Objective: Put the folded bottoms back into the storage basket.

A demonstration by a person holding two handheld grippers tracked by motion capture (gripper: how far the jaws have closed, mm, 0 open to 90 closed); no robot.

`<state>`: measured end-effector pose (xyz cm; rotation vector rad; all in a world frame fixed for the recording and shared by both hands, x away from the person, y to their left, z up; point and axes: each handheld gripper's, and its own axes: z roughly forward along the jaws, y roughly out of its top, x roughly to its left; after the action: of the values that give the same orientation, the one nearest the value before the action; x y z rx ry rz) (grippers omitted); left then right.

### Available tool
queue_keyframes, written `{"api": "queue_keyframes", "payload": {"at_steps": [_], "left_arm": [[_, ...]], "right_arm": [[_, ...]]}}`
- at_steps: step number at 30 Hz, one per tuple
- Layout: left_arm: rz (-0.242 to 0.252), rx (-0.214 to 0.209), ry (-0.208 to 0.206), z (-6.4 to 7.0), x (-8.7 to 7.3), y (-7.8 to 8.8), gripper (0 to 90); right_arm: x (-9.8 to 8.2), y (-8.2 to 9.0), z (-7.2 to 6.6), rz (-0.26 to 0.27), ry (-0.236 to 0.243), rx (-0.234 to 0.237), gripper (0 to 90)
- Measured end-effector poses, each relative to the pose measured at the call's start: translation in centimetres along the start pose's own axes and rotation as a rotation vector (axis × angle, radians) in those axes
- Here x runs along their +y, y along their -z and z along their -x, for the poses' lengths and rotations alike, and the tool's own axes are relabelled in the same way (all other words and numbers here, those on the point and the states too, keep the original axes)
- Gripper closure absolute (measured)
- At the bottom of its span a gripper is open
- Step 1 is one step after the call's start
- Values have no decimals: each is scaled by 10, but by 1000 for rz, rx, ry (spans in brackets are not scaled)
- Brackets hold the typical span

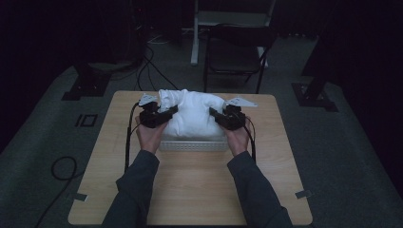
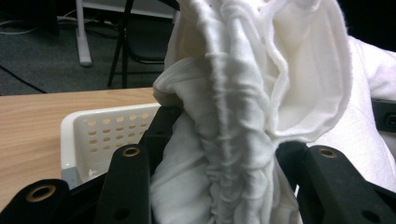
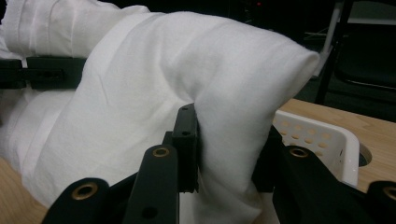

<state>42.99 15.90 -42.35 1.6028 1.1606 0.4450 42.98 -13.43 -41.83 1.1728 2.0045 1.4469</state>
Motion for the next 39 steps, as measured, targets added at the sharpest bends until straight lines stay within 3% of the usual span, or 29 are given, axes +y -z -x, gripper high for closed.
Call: {"api": "queue_keyframes", "payload": {"at_steps": [15,39], "left_arm": [[-27,27,21,-5,-4,-13,532],[-85,54,18,-13,-10,-24,532]], "right_arm": [[-5,-14,5,-35,-8,-23,702],[-11,-29,5,-89,15,-44,702]]}}
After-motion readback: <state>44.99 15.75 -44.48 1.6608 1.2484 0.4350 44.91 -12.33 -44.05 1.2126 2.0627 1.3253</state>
